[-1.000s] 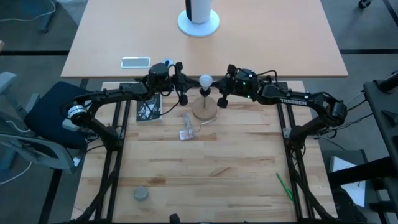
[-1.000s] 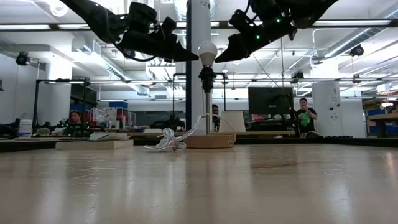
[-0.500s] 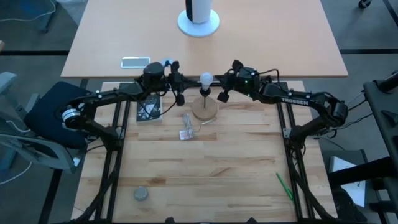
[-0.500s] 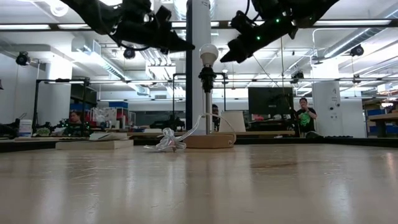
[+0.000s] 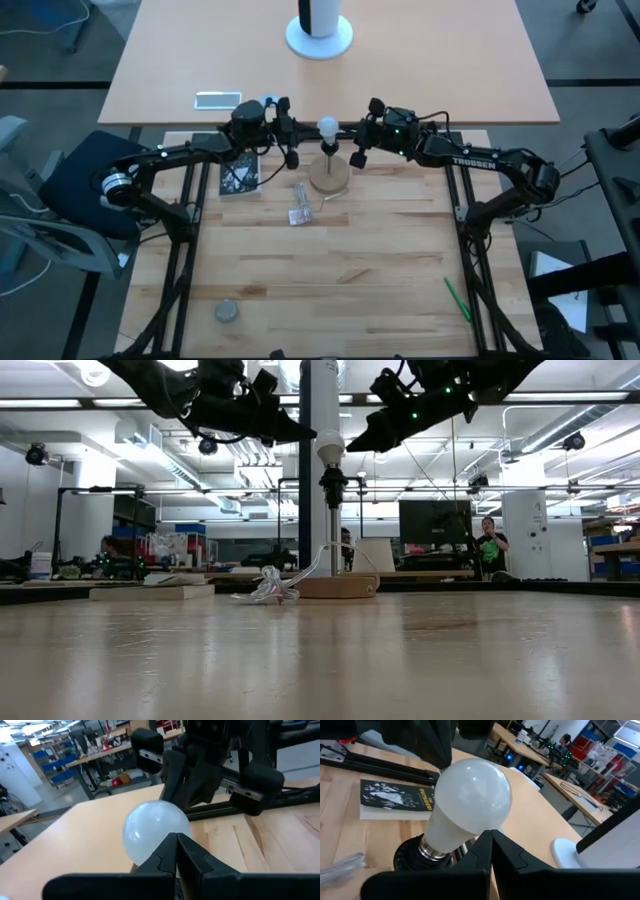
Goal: Screw lightbulb
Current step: Insert the lightbulb into the black lamp
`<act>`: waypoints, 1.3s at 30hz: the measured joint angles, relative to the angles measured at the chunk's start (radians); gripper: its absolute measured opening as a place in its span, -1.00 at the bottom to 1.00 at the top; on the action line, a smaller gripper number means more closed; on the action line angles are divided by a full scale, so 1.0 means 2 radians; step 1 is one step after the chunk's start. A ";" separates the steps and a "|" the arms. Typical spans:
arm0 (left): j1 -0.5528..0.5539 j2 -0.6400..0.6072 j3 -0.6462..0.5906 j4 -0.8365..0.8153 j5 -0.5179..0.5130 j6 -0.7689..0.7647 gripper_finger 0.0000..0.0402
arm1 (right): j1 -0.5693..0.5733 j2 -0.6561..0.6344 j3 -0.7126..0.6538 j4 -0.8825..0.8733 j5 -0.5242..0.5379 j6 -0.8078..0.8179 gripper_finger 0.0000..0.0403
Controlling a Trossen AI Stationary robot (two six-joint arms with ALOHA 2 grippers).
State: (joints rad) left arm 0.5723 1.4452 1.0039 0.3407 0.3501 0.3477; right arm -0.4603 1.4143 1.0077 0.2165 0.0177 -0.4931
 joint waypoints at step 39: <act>-0.004 0.005 0.000 -0.006 0.018 0.009 -1.00 | -0.009 0.012 0.000 0.022 -0.036 0.000 -1.00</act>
State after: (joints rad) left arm 0.5647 1.4544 1.0039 0.3294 0.3863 0.3653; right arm -0.4773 1.4391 1.0077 0.2615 -0.0537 -0.4922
